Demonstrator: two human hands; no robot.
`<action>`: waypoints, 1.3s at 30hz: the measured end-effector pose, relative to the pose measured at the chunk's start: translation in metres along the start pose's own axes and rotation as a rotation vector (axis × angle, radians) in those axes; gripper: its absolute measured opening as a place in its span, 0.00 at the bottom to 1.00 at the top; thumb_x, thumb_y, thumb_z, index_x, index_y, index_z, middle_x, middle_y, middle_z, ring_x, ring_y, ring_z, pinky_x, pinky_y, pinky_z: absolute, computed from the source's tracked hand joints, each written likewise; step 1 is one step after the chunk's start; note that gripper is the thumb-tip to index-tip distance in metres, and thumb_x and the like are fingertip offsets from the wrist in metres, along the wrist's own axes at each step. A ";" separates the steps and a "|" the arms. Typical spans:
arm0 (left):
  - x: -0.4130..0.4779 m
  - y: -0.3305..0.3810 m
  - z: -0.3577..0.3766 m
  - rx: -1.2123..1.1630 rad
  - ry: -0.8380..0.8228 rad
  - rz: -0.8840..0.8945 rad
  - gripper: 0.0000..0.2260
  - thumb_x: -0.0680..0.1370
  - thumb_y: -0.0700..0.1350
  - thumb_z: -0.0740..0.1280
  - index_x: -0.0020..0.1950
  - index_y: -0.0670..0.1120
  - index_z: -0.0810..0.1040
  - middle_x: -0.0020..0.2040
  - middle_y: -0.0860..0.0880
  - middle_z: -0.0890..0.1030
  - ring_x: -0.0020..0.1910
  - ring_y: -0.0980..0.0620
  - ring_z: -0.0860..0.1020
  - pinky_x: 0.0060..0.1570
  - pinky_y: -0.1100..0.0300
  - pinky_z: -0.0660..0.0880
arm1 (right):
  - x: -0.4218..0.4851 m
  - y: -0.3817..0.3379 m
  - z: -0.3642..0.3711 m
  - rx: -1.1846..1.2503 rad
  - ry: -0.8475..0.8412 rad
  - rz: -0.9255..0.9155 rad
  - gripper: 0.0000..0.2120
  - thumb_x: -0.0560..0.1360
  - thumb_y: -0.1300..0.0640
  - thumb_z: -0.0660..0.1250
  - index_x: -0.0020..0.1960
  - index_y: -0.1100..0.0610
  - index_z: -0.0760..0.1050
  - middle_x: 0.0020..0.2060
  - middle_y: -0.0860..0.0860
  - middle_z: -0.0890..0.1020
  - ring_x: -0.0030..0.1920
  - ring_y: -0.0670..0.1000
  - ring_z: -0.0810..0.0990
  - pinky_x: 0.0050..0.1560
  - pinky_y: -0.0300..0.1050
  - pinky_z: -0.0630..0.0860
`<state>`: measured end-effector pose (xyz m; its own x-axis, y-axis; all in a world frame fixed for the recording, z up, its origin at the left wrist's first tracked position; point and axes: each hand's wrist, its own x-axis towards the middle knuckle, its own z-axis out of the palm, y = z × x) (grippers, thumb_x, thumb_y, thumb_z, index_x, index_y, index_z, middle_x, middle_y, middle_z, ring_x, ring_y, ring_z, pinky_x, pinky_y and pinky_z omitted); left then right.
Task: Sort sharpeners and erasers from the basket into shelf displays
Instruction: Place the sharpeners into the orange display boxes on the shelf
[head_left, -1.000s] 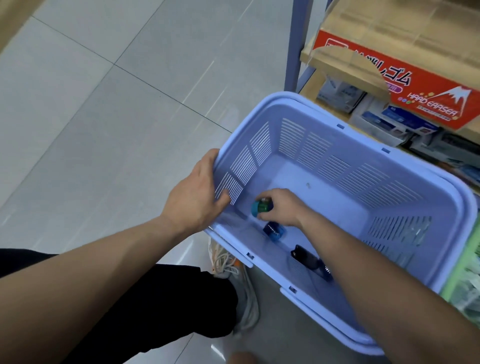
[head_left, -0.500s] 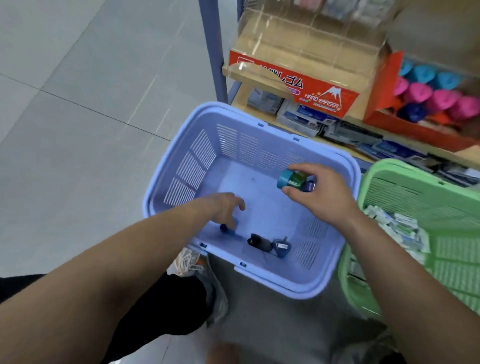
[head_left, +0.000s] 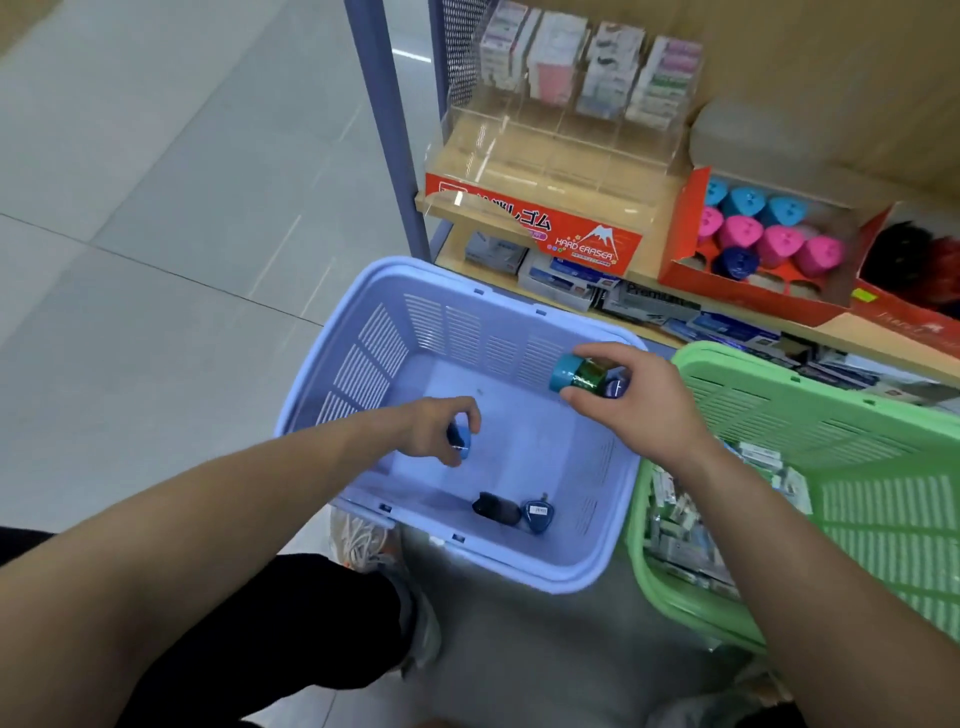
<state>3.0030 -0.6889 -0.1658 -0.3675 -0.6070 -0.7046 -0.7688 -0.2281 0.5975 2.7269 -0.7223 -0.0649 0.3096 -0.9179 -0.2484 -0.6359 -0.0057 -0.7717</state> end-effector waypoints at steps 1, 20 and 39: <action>-0.014 0.017 -0.008 -0.044 0.050 0.034 0.18 0.73 0.40 0.76 0.57 0.51 0.72 0.39 0.52 0.76 0.35 0.53 0.73 0.40 0.61 0.72 | -0.003 -0.006 -0.007 0.005 0.020 -0.008 0.20 0.70 0.51 0.79 0.61 0.47 0.81 0.55 0.43 0.82 0.50 0.40 0.79 0.52 0.34 0.72; -0.156 0.275 0.007 -0.392 0.467 0.433 0.17 0.71 0.50 0.78 0.57 0.52 0.79 0.43 0.57 0.81 0.32 0.60 0.74 0.27 0.61 0.71 | -0.135 -0.067 -0.132 0.243 0.189 -0.252 0.20 0.66 0.60 0.82 0.53 0.48 0.78 0.49 0.40 0.83 0.50 0.45 0.83 0.53 0.38 0.77; -0.076 0.291 -0.014 -0.374 0.463 0.362 0.15 0.68 0.40 0.80 0.52 0.48 0.83 0.39 0.56 0.82 0.29 0.64 0.75 0.29 0.71 0.71 | -0.097 -0.008 -0.153 0.311 0.074 -0.049 0.21 0.67 0.67 0.78 0.48 0.45 0.75 0.48 0.48 0.78 0.41 0.43 0.78 0.44 0.39 0.76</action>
<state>2.8142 -0.7195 0.0668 -0.2416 -0.9376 -0.2500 -0.3774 -0.1466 0.9144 2.5933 -0.6936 0.0550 0.2750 -0.9459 -0.1723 -0.3719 0.0606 -0.9263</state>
